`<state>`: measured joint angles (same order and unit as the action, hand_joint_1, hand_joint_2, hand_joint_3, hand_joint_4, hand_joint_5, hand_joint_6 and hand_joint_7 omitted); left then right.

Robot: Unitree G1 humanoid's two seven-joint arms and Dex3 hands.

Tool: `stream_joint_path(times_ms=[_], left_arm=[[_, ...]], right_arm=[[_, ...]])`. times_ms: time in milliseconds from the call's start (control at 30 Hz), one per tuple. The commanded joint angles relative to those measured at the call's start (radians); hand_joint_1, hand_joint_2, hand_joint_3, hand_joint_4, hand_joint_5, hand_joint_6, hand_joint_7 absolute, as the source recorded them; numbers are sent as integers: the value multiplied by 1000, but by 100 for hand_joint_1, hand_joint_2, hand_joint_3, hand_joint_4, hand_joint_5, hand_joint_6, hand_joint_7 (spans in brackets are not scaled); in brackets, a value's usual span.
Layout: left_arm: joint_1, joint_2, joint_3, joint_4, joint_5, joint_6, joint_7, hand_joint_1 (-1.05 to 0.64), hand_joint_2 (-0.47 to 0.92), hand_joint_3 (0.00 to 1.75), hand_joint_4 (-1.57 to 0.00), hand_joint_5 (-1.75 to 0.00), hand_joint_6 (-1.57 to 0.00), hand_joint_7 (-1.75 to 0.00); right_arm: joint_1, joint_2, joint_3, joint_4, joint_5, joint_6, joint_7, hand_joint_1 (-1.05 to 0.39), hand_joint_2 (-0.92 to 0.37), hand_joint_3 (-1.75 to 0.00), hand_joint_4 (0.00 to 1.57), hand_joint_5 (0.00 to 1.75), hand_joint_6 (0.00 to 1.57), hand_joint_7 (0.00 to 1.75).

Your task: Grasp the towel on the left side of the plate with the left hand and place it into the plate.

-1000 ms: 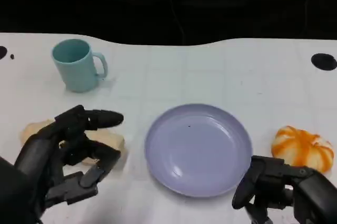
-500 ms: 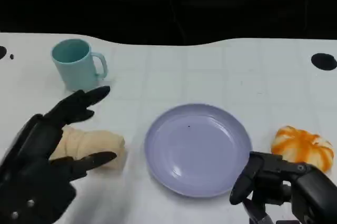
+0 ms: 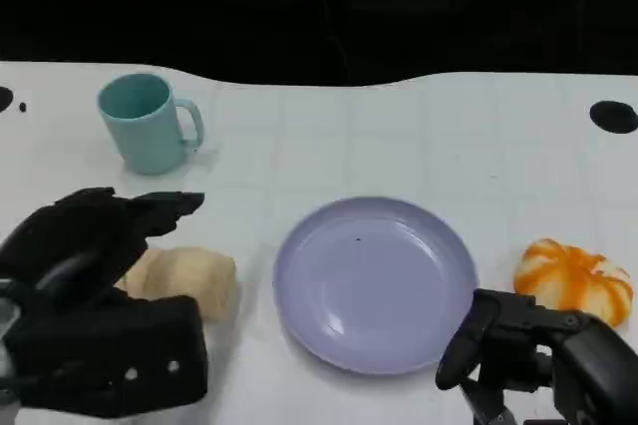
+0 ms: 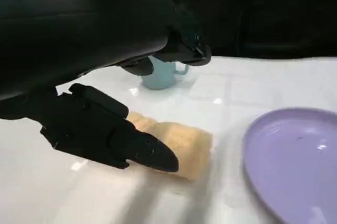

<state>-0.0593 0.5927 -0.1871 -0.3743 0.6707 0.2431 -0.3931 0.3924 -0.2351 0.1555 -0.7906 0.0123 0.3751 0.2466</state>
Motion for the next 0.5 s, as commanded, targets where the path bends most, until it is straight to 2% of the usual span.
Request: stream_joint_path(times_ms=[33, 300, 500], left_arm=[[-75, 9, -68, 115, 98, -3, -13, -50, 84, 0, -24, -33, -36, -1], [-199, -3, -170, 366, 171, -72, 4, -52, 84, 0, -33, -23, -37, 0], [-280, -56, -248, 542, 236, -80, 46, -53, 86, 0, -43, -13, -38, 0]], right_arm=[[9, -9, -7, -10, 4, -6, 0, -14, -56, -106, 78, 165, 72, 132], [19, -11, -10, -14, 6, -9, 2, -14, -56, -105, 78, 166, 71, 133], [24, -11, -8, -19, 4, -8, 1, -14, -57, -105, 78, 165, 71, 132]])
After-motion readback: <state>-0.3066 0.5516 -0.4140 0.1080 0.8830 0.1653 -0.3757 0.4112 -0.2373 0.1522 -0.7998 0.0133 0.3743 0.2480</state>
